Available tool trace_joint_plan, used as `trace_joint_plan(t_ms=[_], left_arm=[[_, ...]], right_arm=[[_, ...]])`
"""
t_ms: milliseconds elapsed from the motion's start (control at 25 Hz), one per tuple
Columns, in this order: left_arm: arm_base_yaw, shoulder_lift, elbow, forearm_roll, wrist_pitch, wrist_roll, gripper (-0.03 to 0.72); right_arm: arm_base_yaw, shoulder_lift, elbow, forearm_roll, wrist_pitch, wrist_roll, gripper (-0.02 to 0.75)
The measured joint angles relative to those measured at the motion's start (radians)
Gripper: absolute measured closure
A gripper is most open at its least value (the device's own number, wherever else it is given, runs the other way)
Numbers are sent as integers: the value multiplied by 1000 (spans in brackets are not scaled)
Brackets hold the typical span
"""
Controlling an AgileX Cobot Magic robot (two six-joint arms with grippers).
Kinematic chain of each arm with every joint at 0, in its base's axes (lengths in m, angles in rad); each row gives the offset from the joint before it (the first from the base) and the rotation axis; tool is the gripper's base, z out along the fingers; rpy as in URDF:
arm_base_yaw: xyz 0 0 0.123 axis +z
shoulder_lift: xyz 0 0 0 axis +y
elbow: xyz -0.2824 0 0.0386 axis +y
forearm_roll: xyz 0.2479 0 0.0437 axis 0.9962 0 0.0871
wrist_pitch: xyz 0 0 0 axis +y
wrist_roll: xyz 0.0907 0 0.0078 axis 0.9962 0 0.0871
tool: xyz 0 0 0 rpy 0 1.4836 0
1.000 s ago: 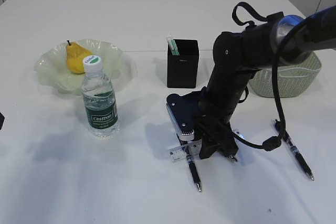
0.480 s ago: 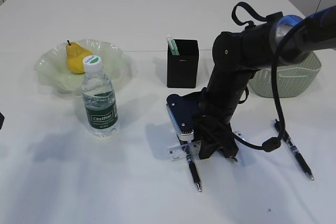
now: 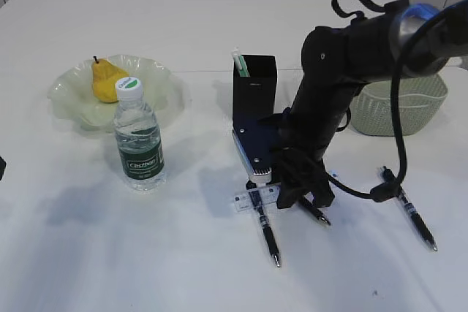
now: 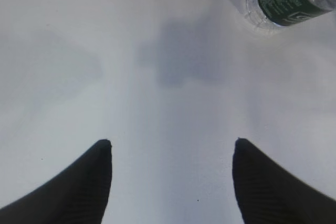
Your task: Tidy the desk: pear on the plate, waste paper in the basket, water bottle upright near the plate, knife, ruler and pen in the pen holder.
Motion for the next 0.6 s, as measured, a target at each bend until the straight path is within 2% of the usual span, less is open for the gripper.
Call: trace_joint_plan(t_ms=[160,600], left_arm=[[0,0,0,0,0,0,180],[0,0,0,0,22,0,188]], right_arm=[[0,-32,0,0,0,8,453],[-27,-206,0,111,-59,13,453]])
